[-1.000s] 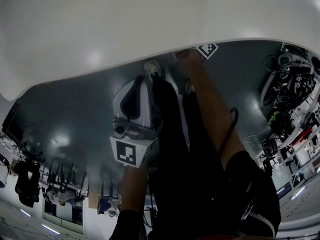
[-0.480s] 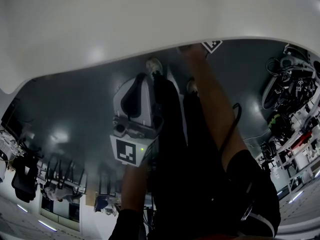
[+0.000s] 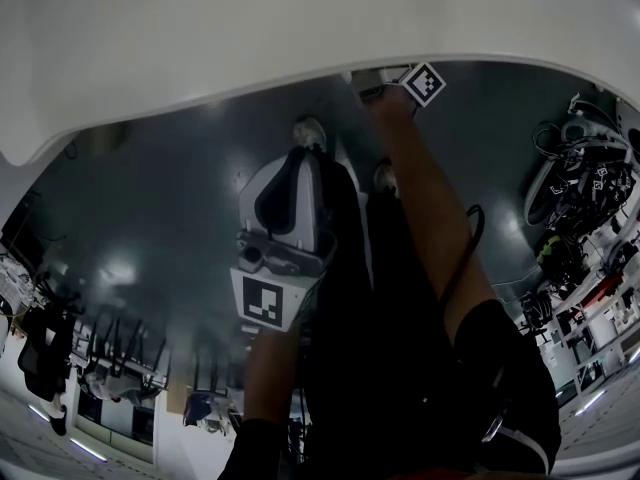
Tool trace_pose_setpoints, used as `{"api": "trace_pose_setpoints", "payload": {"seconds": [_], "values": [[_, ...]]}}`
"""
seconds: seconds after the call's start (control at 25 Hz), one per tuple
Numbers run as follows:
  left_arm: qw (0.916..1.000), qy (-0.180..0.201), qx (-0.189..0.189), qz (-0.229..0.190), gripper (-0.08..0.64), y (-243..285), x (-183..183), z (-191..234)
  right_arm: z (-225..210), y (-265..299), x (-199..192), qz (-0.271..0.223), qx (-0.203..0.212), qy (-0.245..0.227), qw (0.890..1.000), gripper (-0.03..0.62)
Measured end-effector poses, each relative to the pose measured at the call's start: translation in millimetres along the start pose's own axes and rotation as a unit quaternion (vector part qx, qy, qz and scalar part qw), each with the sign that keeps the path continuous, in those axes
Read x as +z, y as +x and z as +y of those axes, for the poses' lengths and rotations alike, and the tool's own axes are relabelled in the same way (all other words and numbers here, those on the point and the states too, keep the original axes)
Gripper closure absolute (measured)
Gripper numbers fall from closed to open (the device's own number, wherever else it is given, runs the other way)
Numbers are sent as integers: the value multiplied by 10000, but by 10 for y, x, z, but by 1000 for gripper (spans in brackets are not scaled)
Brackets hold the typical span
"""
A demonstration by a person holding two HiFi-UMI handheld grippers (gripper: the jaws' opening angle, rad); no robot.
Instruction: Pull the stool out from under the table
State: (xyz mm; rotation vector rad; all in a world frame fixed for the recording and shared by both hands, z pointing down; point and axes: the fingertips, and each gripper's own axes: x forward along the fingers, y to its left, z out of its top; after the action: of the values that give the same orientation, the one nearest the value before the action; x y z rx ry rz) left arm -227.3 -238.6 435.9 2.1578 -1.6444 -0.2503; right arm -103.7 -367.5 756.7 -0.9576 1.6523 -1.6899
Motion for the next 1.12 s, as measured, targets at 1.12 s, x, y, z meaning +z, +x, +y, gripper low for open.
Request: {"api": "trace_pose_setpoints", "payload": {"seconds": [1.12], "values": [[9998,85,53,-172,550,-347,-185,-553,-73,-728,-133,69,75,68,9999,126]]}}
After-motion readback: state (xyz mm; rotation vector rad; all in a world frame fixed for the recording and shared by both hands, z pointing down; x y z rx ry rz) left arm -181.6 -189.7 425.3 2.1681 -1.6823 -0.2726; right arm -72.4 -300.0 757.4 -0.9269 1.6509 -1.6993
